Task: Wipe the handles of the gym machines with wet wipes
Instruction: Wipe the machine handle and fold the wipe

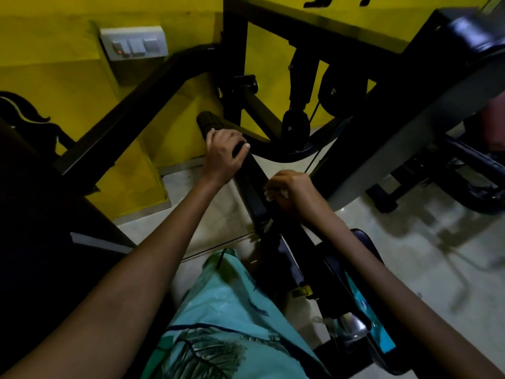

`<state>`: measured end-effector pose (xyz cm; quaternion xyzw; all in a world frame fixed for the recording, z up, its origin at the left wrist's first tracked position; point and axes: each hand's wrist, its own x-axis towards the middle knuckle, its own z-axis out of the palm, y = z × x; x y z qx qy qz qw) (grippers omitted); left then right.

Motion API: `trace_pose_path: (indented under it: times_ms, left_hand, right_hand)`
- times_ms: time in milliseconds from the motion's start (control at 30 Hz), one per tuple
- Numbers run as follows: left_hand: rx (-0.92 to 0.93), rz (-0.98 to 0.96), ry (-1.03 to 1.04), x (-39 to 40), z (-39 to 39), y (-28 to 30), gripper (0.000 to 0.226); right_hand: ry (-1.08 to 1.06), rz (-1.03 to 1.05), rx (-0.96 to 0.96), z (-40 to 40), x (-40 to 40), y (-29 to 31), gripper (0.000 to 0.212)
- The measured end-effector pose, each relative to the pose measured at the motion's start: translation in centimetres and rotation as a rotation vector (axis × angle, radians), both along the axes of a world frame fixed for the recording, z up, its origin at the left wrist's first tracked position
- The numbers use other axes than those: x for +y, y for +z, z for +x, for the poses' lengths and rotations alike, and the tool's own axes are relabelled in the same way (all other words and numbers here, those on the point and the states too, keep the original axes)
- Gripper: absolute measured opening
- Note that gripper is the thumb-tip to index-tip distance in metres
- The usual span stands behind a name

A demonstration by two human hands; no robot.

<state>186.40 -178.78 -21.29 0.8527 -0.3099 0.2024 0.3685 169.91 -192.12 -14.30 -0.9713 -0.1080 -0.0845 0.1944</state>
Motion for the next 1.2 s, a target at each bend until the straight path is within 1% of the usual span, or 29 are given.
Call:
trace_pose_path:
  times_ms: [33,100,167,233,300,367,433,500,633,700,767,833,933,1000,1133,1200]
  left_hand:
    - [0.010,0.023,0.024,0.1,0.8,0.0,0.033]
    - [0.090,0.069,0.050,0.4,2.0,-0.2,0.033]
    - [0.123,0.066,0.065,0.4,2.6,-0.9,0.033]
    - [0.058,0.026,0.093,0.3,2.7,-1.5,0.031]
    - [-0.012,-0.023,0.121,0.1,2.9,-1.8,0.033]
    - [-0.080,-0.047,0.121,-0.1,3.2,-2.1,0.032]
    - [-0.151,-0.046,0.098,-0.1,3.8,-2.5,0.030]
    - [-0.198,-0.057,0.083,-0.1,4.3,-2.9,0.031]
    - [-0.189,-0.174,0.114,-0.4,4.4,-3.4,0.029]
    - [-0.186,-0.192,0.117,-0.3,4.5,-3.7,0.028]
    - [-0.195,-0.180,0.126,-0.3,4.6,-3.8,0.028]
    - [-0.213,-0.176,0.146,-0.4,4.6,-3.9,0.028]
    - [-0.242,-0.196,0.156,-0.6,4.7,-3.9,0.028]
    - [-0.256,-0.211,0.149,-0.5,4.9,-4.0,0.028]
    - [-0.292,-0.213,0.148,-0.5,4.8,-3.9,0.028]
    - [-0.305,-0.218,0.152,-0.5,4.9,-4.1,0.028]
  right_hand:
    - [0.036,-0.012,0.000,0.1,0.5,-0.2,0.010]
    - [0.096,-0.014,0.024,-0.2,0.5,-0.1,0.010]
    - [0.086,0.030,0.064,-0.5,-0.5,0.5,0.009]
    - [0.012,0.072,0.051,0.2,-1.0,0.5,0.009]
    - [-0.032,0.078,-0.017,1.3,-0.5,0.1,0.009]
    - [0.000,0.061,-0.043,1.9,0.5,-0.4,0.010]
    - [0.059,0.041,-0.016,1.6,0.5,-0.6,0.010]
    - [0.061,0.068,0.009,1.2,-0.4,-0.2,0.012]
    - [-0.055,0.126,-0.051,2.9,-0.7,-0.5,0.013]
    - [-0.021,0.093,-0.049,3.5,0.4,-0.8,0.011]
    - [0.061,0.060,-0.038,3.3,0.5,-0.9,0.010]
    - [0.079,0.093,-0.013,2.8,-0.4,-0.6,0.011]
    - [-0.028,0.163,-0.018,3.7,-1.0,-0.4,0.012]
    - [-0.058,0.144,-0.042,4.8,-0.3,-0.6,0.012]
    - [0.068,0.030,-0.030,4.5,0.5,-0.9,0.012]
    - [0.102,0.033,0.005,3.9,0.0,-0.4,0.013]
